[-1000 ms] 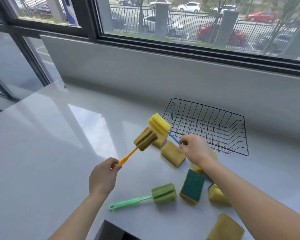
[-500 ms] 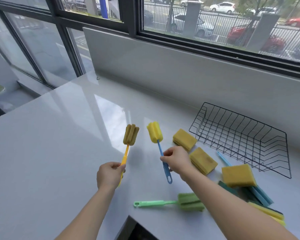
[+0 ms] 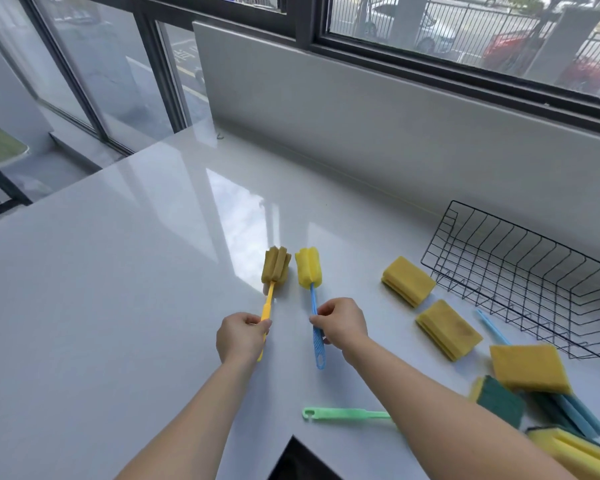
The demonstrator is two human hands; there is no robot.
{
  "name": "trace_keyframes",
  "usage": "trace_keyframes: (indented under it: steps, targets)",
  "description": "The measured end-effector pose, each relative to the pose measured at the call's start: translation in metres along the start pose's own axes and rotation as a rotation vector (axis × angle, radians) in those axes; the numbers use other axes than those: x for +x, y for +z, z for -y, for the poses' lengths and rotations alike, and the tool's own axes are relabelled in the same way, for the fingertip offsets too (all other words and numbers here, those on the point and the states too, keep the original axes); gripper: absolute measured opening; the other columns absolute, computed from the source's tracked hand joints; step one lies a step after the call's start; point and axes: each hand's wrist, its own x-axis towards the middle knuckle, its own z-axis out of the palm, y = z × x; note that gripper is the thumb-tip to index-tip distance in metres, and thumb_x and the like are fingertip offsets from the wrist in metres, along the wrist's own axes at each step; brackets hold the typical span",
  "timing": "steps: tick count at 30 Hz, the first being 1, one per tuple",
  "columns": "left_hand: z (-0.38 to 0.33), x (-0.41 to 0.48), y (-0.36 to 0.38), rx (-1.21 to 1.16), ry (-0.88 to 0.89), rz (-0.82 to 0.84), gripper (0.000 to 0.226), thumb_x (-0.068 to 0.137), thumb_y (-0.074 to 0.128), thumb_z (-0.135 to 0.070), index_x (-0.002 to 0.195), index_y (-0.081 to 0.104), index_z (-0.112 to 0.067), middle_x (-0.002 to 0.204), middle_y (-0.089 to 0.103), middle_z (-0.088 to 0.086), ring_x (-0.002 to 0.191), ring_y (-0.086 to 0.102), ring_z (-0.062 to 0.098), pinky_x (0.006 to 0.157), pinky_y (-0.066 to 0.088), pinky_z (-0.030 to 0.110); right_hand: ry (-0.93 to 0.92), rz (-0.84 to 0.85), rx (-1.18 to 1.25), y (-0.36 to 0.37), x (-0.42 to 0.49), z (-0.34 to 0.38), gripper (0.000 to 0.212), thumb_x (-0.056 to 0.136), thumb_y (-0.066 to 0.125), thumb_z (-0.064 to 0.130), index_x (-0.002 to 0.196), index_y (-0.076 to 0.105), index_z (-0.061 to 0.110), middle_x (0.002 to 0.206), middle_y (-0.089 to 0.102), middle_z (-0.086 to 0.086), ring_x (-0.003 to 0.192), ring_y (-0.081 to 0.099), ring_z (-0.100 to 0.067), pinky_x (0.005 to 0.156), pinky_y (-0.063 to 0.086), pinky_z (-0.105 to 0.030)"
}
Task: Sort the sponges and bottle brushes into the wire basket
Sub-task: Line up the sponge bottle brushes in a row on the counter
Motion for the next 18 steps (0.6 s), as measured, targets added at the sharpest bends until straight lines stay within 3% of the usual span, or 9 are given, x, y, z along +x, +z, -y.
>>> trace_keyframes:
  steps: [6, 9, 18]
  targets:
    - [0.003, 0.009, 0.004, 0.159, 0.043, 0.033, 0.018, 0.071, 0.076, -0.032, 0.08, 0.063, -0.023, 0.074, 0.07, -0.001, 0.067, 0.068, 0.025, 0.067, 0.058, 0.036, 0.032, -0.026, 0.011, 0.016, 0.004, 0.003, 0.01, 0.082, 0.075, 0.02, 0.076, 0.069, 0.016, 0.079, 0.075, -0.009, 0.071, 0.075, -0.028, 0.076, 0.063, -0.046]
    - [0.004, 0.013, 0.006, 0.259, 0.088, 0.047, 0.022, 0.073, 0.073, -0.03, 0.092, 0.063, -0.026, 0.085, 0.069, -0.002, 0.074, 0.064, 0.021, 0.066, 0.048, 0.029, 0.058, -0.021, 0.026, 0.024, 0.005, 0.003, 0.012, 0.082, 0.075, 0.019, 0.074, 0.066, 0.017, 0.076, 0.074, -0.008, 0.065, 0.075, -0.027, 0.073, 0.064, -0.046]
    - [0.006, 0.02, 0.009, 0.311, 0.114, 0.068, 0.017, 0.077, 0.072, -0.026, 0.094, 0.069, -0.025, 0.088, 0.071, -0.002, 0.076, 0.062, 0.018, 0.067, 0.045, 0.025, 0.052, -0.004, -0.023, 0.037, 0.007, 0.001, 0.013, 0.081, 0.077, 0.021, 0.079, 0.065, 0.017, 0.086, 0.074, -0.008, 0.075, 0.075, -0.029, 0.078, 0.062, -0.047]
